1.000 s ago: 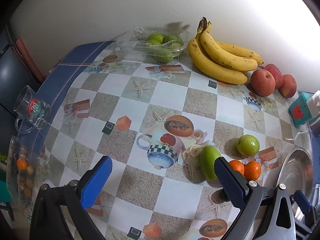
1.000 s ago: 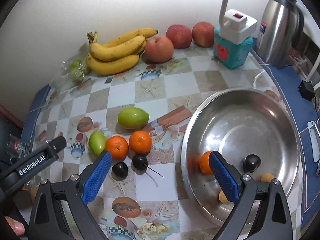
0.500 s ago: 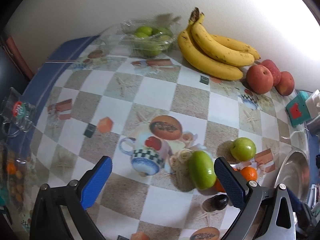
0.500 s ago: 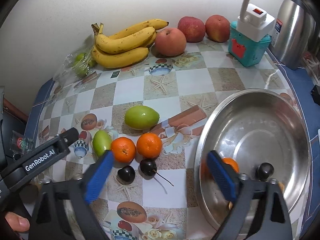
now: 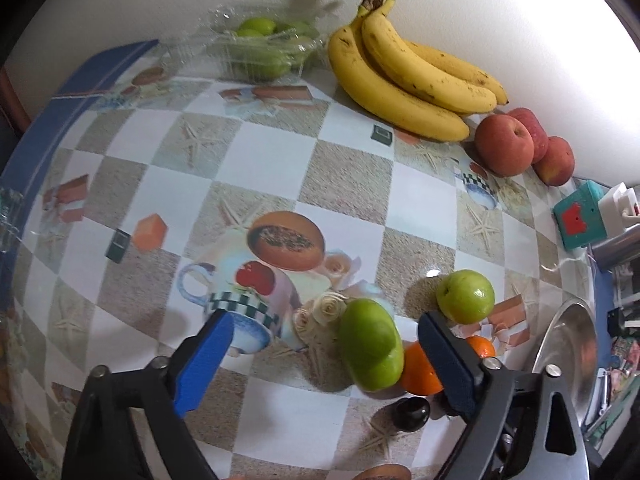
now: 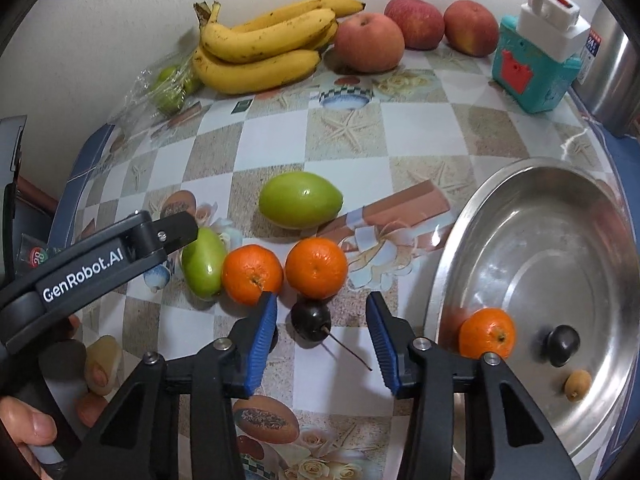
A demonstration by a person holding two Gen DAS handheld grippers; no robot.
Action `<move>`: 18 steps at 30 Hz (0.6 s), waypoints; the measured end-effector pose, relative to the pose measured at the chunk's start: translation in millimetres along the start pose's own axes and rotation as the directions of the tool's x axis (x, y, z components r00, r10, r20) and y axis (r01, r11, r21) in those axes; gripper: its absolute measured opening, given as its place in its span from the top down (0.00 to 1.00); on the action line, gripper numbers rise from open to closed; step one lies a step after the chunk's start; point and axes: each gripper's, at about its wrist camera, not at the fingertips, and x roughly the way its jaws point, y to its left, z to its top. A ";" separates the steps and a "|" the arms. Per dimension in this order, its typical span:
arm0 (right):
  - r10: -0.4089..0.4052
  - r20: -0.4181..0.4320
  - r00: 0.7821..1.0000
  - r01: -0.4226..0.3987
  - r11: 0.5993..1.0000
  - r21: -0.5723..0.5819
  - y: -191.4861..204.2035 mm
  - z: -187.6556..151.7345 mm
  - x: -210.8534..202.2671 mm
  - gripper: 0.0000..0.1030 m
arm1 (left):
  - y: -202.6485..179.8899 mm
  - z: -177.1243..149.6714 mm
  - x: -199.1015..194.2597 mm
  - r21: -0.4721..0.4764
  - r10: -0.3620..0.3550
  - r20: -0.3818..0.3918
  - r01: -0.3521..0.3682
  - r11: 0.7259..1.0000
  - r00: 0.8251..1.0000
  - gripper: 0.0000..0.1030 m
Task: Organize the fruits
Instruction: 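Move the left gripper toward the green mango while the right gripper approaches a dark plum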
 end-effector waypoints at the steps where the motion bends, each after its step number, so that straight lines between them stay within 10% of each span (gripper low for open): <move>1: 0.005 -0.006 1.000 -0.005 1.000 0.001 -0.1 -0.8 1.9 0.62 | -1.9 -0.9 2.0 0.004 -0.006 -0.005 0.006 1.000 1.000 0.11; 18: 0.022 -0.062 0.998 -0.022 1.000 -0.001 2.2 -8.2 22.9 0.67 | -9.3 -5.3 15.1 -0.018 -0.078 -0.037 0.077 0.997 0.996 0.29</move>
